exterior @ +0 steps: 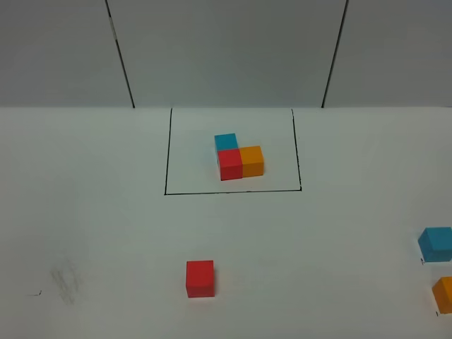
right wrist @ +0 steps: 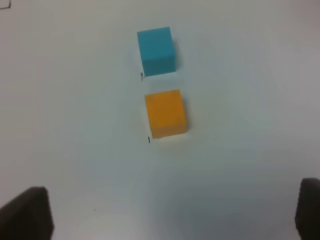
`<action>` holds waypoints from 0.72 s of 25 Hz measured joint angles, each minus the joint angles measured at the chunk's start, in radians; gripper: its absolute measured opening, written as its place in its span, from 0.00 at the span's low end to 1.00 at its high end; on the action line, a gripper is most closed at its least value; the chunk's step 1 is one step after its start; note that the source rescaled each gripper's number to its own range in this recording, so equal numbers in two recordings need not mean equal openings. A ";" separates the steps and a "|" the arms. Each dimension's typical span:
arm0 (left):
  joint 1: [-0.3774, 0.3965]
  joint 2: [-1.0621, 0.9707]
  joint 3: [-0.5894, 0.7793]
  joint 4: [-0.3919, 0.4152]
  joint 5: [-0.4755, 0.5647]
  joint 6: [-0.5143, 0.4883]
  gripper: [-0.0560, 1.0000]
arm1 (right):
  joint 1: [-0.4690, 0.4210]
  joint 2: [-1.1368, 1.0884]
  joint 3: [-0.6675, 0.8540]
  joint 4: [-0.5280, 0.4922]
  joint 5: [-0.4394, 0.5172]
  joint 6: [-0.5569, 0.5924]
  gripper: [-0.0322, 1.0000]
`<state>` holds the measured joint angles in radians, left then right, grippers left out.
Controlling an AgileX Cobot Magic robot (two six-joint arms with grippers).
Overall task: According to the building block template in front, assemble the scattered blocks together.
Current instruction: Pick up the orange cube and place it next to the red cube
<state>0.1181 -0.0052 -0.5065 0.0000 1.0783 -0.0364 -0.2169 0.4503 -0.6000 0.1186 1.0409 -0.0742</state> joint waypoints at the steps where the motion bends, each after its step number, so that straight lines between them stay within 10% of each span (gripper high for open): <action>1: 0.000 0.000 0.000 0.000 0.000 0.000 0.66 | 0.000 0.047 -0.025 0.000 -0.006 0.000 0.98; 18: 0.000 0.000 0.000 0.000 0.000 0.000 0.66 | 0.000 0.639 -0.069 -0.029 -0.215 0.004 0.79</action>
<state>0.1181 -0.0052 -0.5065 0.0000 1.0783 -0.0364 -0.2169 1.0896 -0.6689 0.0895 0.8258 -0.0702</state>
